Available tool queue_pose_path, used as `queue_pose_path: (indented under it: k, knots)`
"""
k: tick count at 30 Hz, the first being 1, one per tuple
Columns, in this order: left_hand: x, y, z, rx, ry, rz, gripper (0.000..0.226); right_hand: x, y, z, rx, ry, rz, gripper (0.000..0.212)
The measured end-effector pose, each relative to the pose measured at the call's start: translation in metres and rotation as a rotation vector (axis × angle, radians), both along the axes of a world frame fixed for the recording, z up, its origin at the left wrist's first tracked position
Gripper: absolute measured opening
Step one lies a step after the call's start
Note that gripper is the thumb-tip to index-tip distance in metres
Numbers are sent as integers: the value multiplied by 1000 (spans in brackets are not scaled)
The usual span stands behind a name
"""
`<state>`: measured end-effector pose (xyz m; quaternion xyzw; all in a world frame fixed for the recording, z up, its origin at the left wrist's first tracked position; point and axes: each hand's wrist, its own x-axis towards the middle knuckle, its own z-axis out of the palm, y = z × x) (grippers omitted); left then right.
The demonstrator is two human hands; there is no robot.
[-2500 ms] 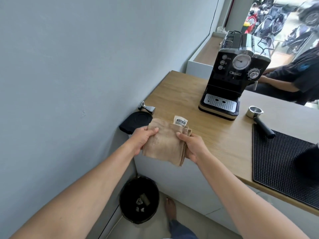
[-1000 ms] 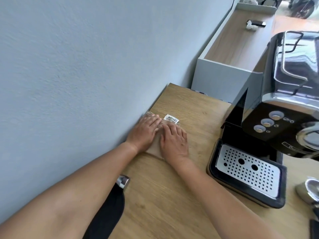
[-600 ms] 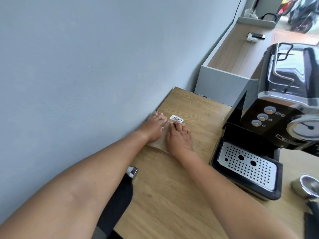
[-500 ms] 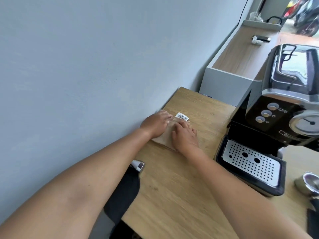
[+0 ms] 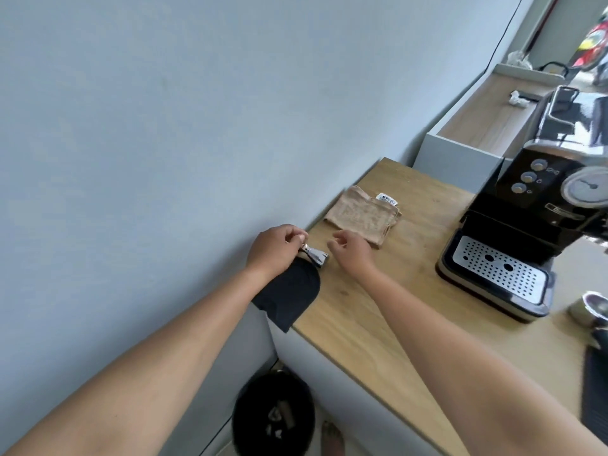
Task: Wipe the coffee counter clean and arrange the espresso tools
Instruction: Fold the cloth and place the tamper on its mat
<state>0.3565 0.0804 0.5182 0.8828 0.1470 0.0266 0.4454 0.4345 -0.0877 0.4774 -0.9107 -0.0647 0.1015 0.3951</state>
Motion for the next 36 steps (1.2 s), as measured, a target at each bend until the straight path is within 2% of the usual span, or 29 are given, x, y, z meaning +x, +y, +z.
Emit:
queue_pose_path:
  k: [3,5,7,9,13,17,21,27,32,36]
  knots:
    - [-43,12,-17,-111,34,143,13,-17,19,-3,-56,25,39,59]
    - [-72,19,-31,-213,81,261,14,-26,28,-8,-86,24,50,64]
    - [-97,22,-48,-298,169,341,23,-32,34,-12,-140,32,59,65]
    - [-110,19,-64,-434,247,388,36,-31,35,-15,-195,20,54,58]
    - [-113,17,-79,-761,205,551,41,-31,40,-13,-202,-4,31,38]
    - [-100,12,-85,-964,180,648,80,-28,39,-16,-54,60,-47,22]
    - [-91,8,-91,-971,142,642,61,-26,31,-13,117,144,-95,7]
    - [-92,-2,-92,-1025,98,686,56,-22,-5,-8,314,223,-248,6]
    - [-100,-14,-93,-1064,117,696,62,-28,-37,4,251,150,-225,19]
    - [-108,-34,-91,-1063,125,702,67,-38,-55,14,127,26,-229,30]
